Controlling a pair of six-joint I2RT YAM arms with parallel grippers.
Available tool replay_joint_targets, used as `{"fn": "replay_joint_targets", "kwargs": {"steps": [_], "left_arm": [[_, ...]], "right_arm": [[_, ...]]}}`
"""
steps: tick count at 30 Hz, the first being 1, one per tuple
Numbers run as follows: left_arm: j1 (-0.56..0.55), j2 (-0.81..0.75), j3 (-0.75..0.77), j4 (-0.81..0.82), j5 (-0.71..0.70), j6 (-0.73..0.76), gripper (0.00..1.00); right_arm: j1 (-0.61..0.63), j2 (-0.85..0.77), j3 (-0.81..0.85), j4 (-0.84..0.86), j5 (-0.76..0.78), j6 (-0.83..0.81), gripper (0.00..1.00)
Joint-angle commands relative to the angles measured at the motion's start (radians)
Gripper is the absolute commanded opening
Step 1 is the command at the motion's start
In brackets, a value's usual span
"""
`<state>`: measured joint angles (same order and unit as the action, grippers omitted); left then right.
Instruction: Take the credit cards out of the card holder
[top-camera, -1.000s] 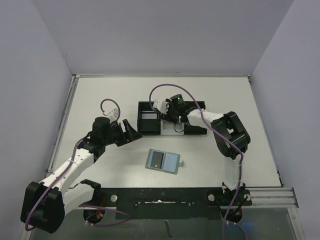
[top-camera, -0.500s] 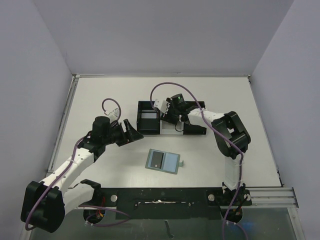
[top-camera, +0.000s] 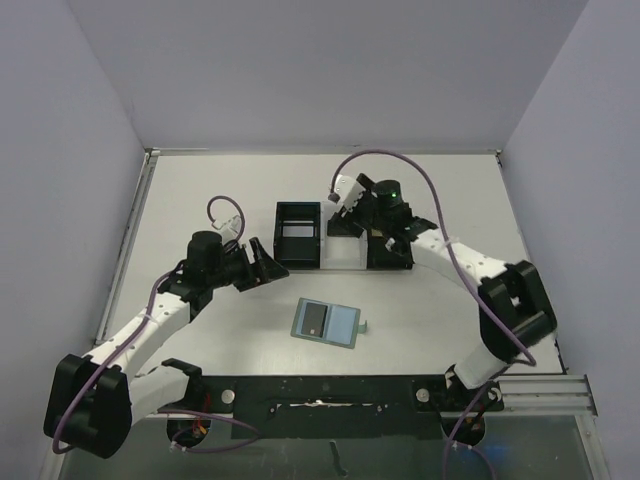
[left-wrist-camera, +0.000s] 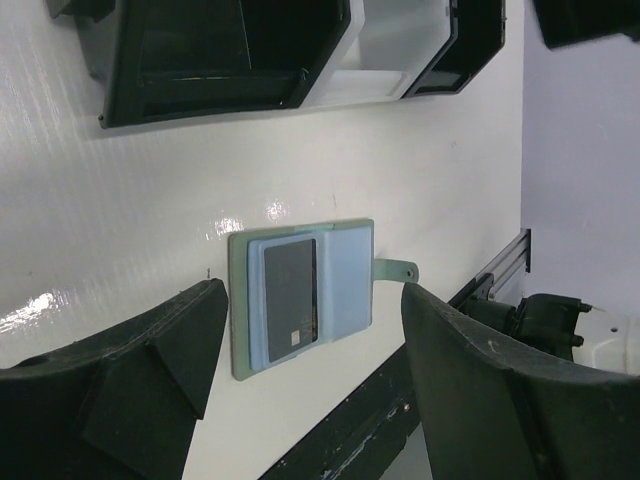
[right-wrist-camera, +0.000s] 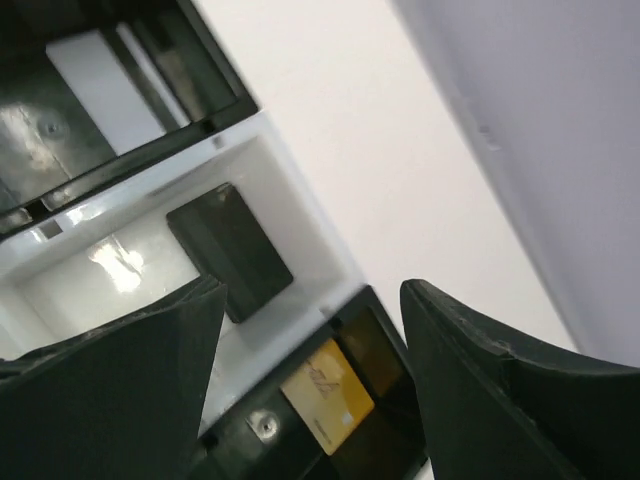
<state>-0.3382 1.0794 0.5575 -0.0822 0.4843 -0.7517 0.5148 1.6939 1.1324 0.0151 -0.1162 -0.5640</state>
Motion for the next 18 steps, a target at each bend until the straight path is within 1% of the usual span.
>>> {"fn": "replay_joint_targets", "kwargs": {"steps": [1, 3, 4, 5, 7, 8, 12, 14, 15, 18], "left_arm": [[0.005, 0.004, 0.062, 0.083, 0.025, 0.022, 0.70], [0.005, 0.005, 0.060, 0.098, 0.022, 0.023, 0.70], [0.004, 0.007, 0.059, 0.105, 0.019, 0.023, 0.70], [0.003, 0.008, 0.056, 0.113, 0.021, 0.022, 0.70], [0.001, 0.016, 0.056, 0.125, 0.021, 0.022, 0.70], [0.000, 0.021, 0.058, 0.130, 0.023, 0.022, 0.70], [-0.011, 0.057, 0.061, 0.130, 0.029, 0.017, 0.69], [-0.024, 0.080, 0.059, 0.123, 0.031, 0.009, 0.69], [-0.031, 0.094, 0.058, 0.119, 0.039, 0.008, 0.68], [-0.057, 0.134, 0.061, 0.110, 0.050, 0.007, 0.64]], "right_arm": [[0.004, -0.312, -0.195, 0.335, 0.132, 0.202, 0.76], [0.002, -0.439, -0.283, 0.391, 0.184, 0.327, 0.88], [0.001, -0.492, -0.317, 0.392, 0.208, 0.410, 0.95], [-0.001, -0.540, -0.342, 0.375, 0.228, 0.503, 0.99], [-0.003, -0.616, -0.384, 0.310, 0.265, 0.712, 0.98], [-0.010, -0.644, -0.408, 0.285, 0.249, 0.801, 0.98], [-0.014, -0.703, -0.505, 0.242, 0.086, 1.075, 0.97], [-0.014, -0.689, -0.550, 0.225, -0.003, 1.227, 0.98], [-0.010, -0.671, -0.568, 0.233, -0.072, 1.310, 0.99], [0.021, -0.618, -0.645, 0.304, -0.149, 1.492, 0.85]]}}
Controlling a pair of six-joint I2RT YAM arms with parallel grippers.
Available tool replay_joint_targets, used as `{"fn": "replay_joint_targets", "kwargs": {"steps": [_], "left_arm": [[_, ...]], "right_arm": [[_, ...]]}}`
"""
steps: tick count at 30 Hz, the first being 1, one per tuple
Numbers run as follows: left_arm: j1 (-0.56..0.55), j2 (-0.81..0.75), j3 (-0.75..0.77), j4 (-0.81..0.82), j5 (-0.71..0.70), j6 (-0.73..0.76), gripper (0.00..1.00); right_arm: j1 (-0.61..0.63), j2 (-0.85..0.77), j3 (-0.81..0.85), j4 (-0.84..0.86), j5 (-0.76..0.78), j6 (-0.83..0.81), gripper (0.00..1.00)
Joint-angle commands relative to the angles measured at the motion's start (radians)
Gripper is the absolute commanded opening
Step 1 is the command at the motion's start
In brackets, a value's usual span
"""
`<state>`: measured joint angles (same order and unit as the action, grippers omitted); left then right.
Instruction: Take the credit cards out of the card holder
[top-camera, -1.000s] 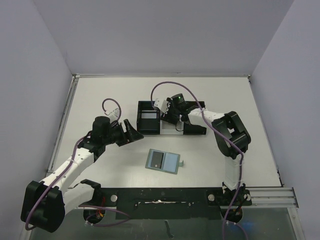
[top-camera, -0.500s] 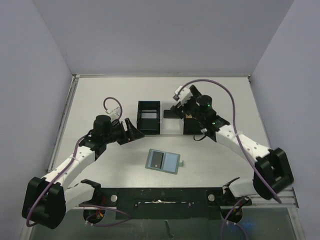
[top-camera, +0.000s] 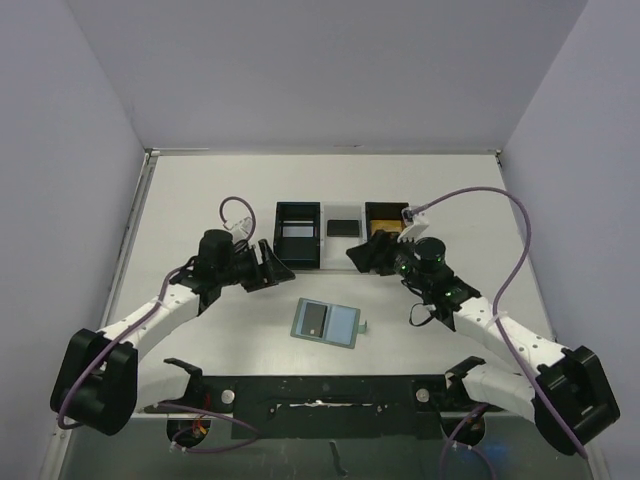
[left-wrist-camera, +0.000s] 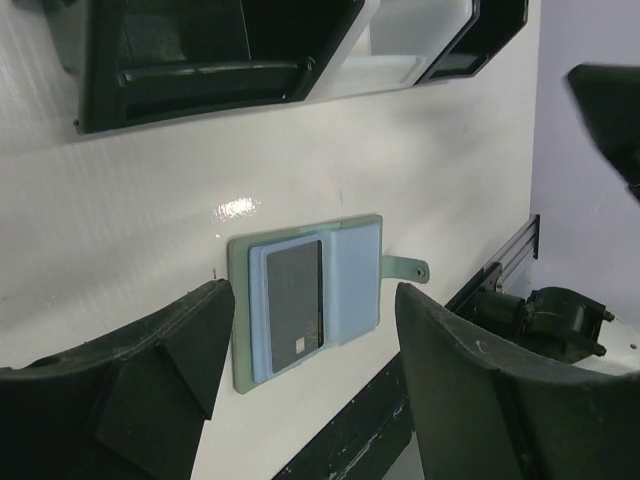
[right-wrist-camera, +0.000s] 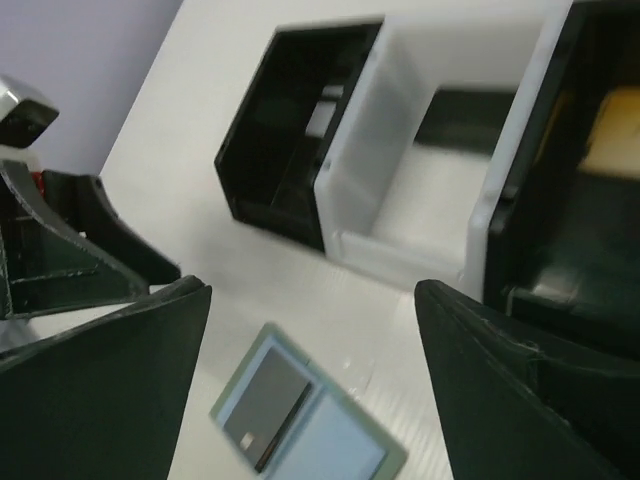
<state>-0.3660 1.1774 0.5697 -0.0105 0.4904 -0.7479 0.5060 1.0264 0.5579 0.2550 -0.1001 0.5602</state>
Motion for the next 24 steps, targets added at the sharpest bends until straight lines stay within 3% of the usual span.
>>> {"fn": "replay_joint_targets", "kwargs": {"steps": [1, 4, 10, 24], "left_arm": [[-0.041, 0.048, 0.049, 0.040, 0.047, 0.003, 0.62], [-0.092, 0.085, 0.054, 0.048, 0.049, 0.000, 0.60], [-0.170, 0.169, 0.084, 0.031, 0.037, 0.011, 0.51], [-0.237, 0.248, 0.117, -0.017, 0.019, 0.038, 0.45]], "right_arm": [[0.059, 0.064, -0.096, 0.092, -0.156, 0.408, 0.81], [0.133, 0.127, -0.116, 0.093, -0.104, 0.475, 0.69], [0.182, 0.294, -0.079, 0.094, -0.147, 0.533, 0.50], [0.250, 0.433, -0.037, 0.089, -0.219, 0.563, 0.36]]}}
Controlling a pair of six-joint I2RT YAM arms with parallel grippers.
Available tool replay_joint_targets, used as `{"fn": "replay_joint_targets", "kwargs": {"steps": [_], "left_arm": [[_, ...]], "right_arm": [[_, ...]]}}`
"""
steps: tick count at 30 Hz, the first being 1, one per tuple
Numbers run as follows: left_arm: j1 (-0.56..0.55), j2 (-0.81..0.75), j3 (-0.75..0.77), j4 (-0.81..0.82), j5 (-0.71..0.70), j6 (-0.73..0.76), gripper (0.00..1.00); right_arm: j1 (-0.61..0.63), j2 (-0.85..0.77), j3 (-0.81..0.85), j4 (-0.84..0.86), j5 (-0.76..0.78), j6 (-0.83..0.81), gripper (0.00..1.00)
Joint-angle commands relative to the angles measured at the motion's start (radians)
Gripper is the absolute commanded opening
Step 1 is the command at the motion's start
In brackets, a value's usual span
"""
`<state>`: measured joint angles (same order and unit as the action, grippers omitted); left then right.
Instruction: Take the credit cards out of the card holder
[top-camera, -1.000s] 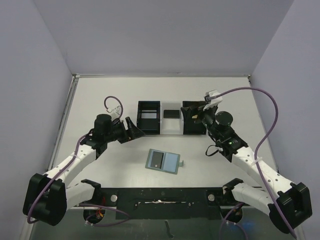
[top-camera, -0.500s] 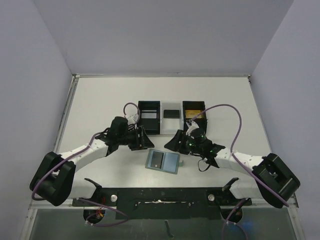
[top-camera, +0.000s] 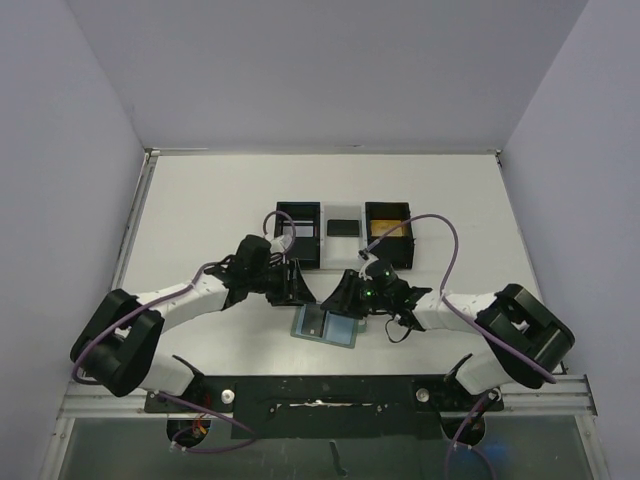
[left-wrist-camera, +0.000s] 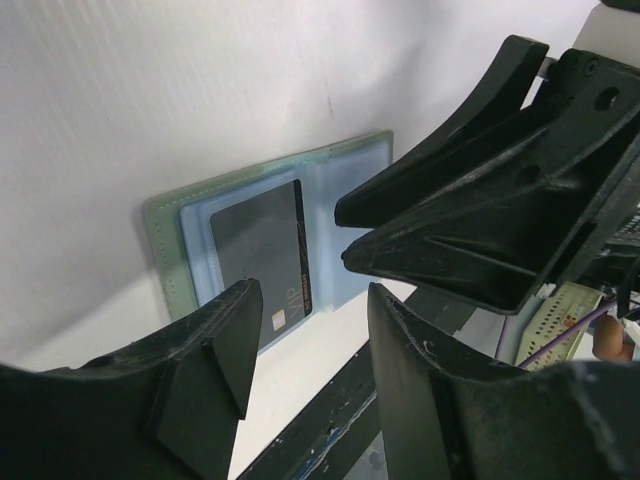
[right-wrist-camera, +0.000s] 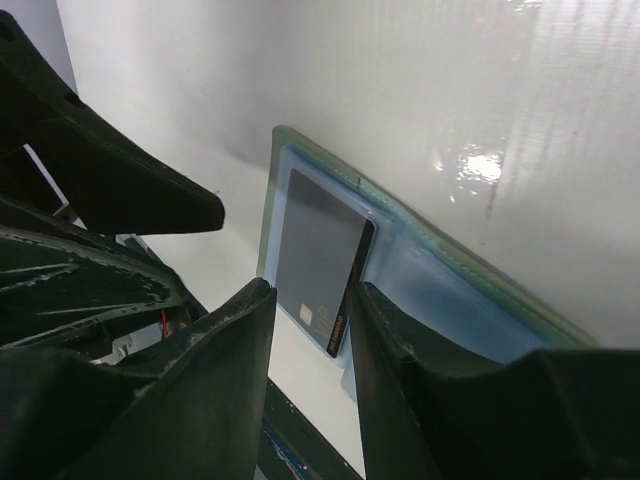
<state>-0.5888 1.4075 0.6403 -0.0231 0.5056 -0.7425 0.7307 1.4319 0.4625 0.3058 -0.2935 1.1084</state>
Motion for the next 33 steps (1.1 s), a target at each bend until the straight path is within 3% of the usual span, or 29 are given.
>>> {"fn": "replay_joint_targets", "kwargs": {"steps": [1, 7, 13, 23, 29, 33], "left_arm": [[-0.018, 0.023, 0.048, -0.010, 0.001, 0.037, 0.44], [-0.046, 0.052, 0.045, -0.032, -0.013, 0.047, 0.42], [-0.059, 0.092, 0.063, -0.076, -0.033, 0.081, 0.39], [-0.081, 0.142, 0.059, -0.066, -0.066, 0.083, 0.20], [-0.083, 0.159, 0.061, -0.074, -0.084, 0.080, 0.17], [-0.082, 0.096, 0.069, -0.116, -0.179, 0.066, 0.18]], "right_arm": [[0.028, 0.035, 0.059, 0.036, -0.028, 0.020, 0.36], [0.031, 0.067, 0.054, -0.060, 0.001, 0.071, 0.33], [0.003, 0.133, 0.065, -0.033, -0.048, 0.072, 0.33], [-0.026, 0.198, 0.062, 0.064, -0.112, 0.071, 0.23], [-0.025, 0.221, 0.088, 0.064, -0.134, 0.049, 0.24], [-0.028, 0.201, 0.098, -0.011, -0.090, 0.042, 0.24]]}}
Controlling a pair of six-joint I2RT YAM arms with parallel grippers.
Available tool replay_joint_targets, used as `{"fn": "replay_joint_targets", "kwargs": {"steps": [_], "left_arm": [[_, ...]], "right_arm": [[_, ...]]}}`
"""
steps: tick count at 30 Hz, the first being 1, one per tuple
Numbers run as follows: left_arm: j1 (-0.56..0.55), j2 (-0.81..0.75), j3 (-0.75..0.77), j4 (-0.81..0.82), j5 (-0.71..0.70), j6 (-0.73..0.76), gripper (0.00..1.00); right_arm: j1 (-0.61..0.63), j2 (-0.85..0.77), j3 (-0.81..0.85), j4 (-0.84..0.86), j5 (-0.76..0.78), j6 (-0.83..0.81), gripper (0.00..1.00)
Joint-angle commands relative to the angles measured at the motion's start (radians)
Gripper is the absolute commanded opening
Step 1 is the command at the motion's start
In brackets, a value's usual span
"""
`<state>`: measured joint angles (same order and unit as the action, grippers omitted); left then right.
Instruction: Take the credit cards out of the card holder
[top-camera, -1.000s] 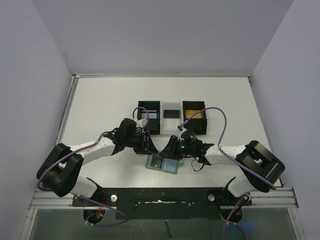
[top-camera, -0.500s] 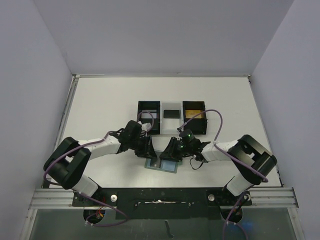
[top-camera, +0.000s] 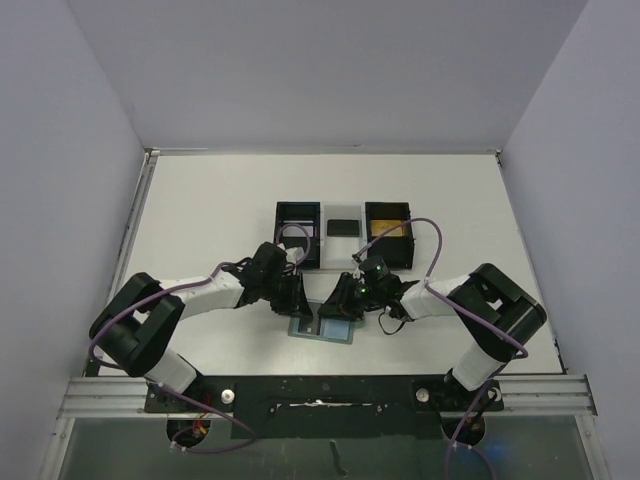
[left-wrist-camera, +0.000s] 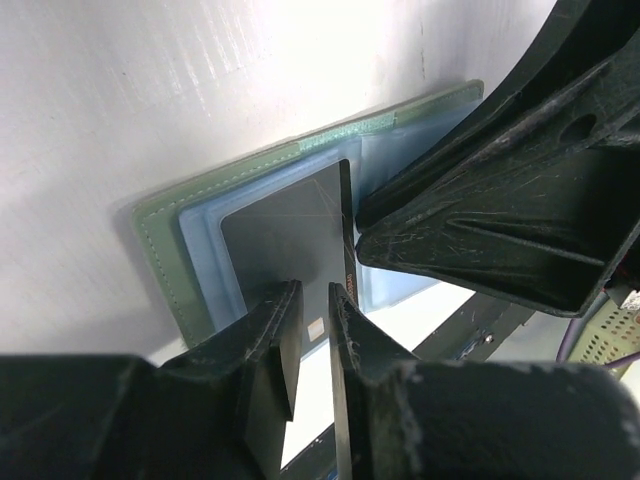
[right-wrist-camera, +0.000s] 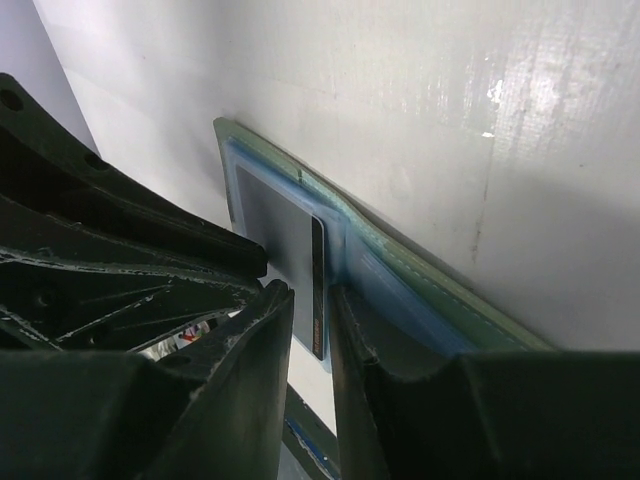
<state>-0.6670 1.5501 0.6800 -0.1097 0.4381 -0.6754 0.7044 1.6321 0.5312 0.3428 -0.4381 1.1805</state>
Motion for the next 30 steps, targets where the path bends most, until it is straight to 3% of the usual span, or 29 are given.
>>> {"fn": "replay_joint_targets", "kwargs": {"steps": [1, 4, 19, 25, 30], "left_arm": [[-0.005, -0.072, 0.032, -0.040, -0.136, -0.007, 0.21], [-0.003, -0.088, 0.036, -0.055, -0.161, -0.008, 0.26], [-0.012, -0.008, 0.046, -0.085, -0.143, 0.007, 0.26], [-0.016, -0.002, 0.029, -0.058, -0.122, -0.006, 0.26], [-0.017, 0.001, 0.021, -0.047, -0.116, -0.007, 0.25]], "right_arm": [[-0.003, -0.006, 0.030, -0.069, 0.064, -0.032, 0.25], [-0.005, 0.004, 0.036, -0.079, 0.061, -0.037, 0.25], [-0.002, 0.018, 0.044, -0.049, 0.034, -0.045, 0.25], [-0.002, 0.019, 0.037, 0.014, 0.003, -0.040, 0.17], [-0.011, 0.024, 0.013, 0.109, -0.048, -0.024, 0.03]]}}
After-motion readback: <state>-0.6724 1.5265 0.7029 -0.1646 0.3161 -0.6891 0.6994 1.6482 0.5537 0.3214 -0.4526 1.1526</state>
